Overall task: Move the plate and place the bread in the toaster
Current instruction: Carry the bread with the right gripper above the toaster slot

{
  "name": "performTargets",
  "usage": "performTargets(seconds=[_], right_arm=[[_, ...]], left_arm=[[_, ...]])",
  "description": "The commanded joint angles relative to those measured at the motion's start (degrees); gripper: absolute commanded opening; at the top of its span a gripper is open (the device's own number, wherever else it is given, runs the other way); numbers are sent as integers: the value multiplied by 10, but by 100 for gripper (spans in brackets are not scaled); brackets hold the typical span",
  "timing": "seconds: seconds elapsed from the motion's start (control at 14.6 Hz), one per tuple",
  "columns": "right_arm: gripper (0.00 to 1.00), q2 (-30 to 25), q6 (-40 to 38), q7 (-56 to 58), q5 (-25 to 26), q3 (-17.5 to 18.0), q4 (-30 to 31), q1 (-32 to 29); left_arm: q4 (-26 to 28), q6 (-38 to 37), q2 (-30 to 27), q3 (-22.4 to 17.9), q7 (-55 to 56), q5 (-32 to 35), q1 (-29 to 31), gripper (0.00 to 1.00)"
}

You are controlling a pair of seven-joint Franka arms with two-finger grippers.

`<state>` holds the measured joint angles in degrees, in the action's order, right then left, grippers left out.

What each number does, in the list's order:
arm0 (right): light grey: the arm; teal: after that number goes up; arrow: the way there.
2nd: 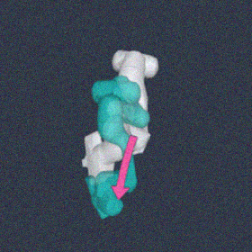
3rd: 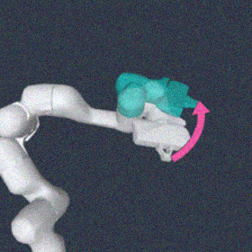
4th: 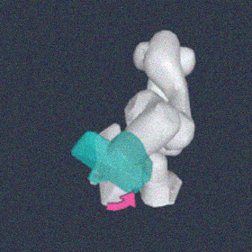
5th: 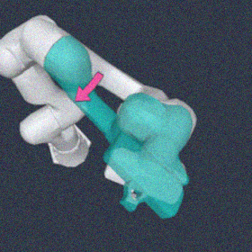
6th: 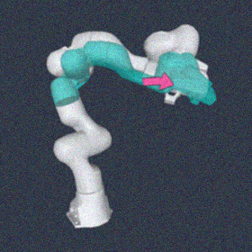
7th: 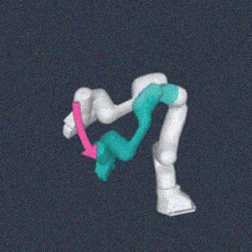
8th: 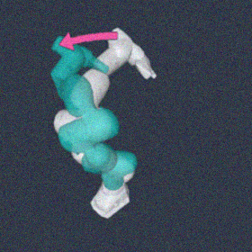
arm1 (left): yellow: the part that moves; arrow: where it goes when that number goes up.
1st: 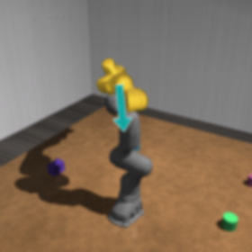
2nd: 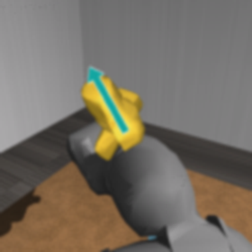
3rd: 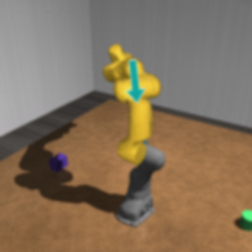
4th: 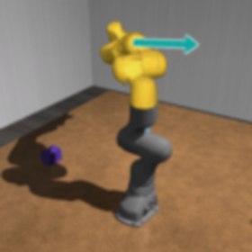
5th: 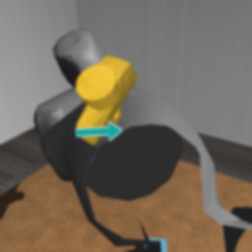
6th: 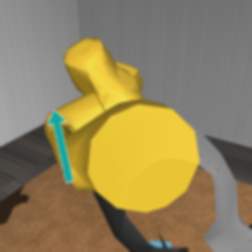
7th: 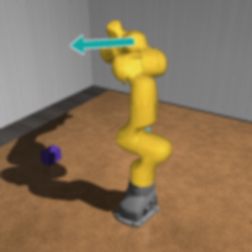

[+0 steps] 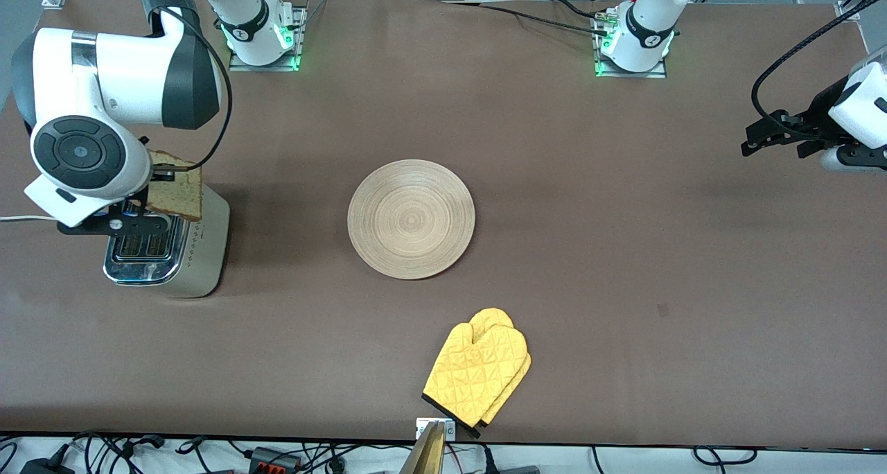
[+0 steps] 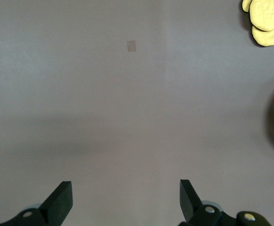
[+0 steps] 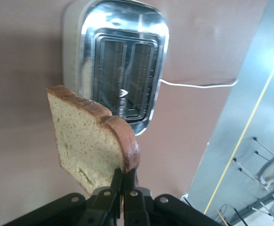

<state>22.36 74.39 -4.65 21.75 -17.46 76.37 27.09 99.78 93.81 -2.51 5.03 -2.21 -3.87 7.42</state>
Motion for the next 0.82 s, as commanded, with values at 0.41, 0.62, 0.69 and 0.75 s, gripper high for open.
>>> performTargets(seconds=[0.41,0.62,0.69,0.75], right_arm=[[0,37,30,3,57,-9,-4,-15],[0,40,45,6,59,-8,7,-35],[0,42,51,8,59,-8,8,-37],[0,42,53,8,59,-8,8,-37]], left_arm=[[6,-7,-8,0,3,-11,4,100],[7,-8,-8,-4,2,-12,5,100],[6,-8,-8,-4,2,-11,5,100],[6,-8,-8,-5,2,-12,5,100]])
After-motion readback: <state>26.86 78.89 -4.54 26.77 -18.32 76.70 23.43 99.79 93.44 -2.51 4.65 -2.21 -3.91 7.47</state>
